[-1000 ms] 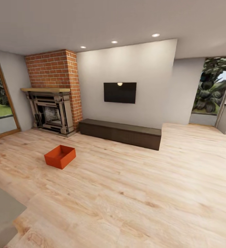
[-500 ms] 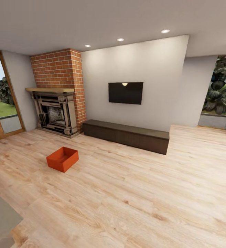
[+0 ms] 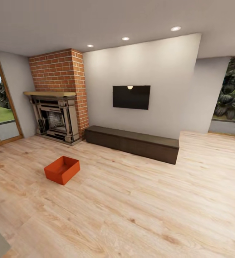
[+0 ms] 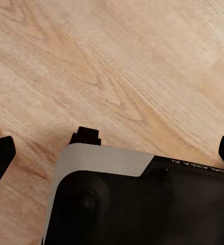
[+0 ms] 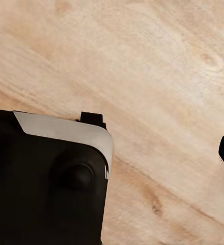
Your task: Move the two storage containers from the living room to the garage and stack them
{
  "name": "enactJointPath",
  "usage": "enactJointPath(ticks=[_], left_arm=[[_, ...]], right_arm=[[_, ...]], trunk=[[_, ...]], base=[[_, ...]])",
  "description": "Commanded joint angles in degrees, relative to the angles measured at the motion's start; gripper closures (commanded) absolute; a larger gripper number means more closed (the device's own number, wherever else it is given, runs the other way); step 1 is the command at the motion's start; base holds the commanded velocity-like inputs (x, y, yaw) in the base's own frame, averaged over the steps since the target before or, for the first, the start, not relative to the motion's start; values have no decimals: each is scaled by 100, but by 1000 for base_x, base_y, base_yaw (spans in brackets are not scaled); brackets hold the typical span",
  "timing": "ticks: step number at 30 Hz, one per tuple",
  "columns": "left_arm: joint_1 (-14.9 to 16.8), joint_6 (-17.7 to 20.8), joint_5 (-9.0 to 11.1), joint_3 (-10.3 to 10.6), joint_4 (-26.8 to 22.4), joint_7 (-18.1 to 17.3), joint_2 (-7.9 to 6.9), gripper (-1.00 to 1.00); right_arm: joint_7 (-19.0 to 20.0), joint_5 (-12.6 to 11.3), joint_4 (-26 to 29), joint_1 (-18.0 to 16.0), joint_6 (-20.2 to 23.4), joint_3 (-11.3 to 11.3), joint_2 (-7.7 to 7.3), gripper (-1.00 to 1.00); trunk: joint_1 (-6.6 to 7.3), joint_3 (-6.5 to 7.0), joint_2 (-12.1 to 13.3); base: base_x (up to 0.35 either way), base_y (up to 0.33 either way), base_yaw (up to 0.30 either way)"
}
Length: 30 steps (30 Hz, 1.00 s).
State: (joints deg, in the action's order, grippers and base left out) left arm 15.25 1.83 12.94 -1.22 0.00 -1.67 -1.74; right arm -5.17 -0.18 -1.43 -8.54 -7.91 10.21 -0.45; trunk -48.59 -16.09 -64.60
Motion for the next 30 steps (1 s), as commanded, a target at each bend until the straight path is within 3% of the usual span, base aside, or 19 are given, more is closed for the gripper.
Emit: enactJointPath(ticks=[1,30], left_arm=[[4,19,42,-10,0,-17,-1,-100],[4,68,42,-8,0,-17,0,-100]], right_arm=[[-15,-5,-15,-7,-24,36,1,-100],[-52,-34,-15,-8,-32,-9,26,-100]], trunk=[[-3,-7,-4],[-3,-7,-4]], base=[[324,0,0],[324,0,0]])
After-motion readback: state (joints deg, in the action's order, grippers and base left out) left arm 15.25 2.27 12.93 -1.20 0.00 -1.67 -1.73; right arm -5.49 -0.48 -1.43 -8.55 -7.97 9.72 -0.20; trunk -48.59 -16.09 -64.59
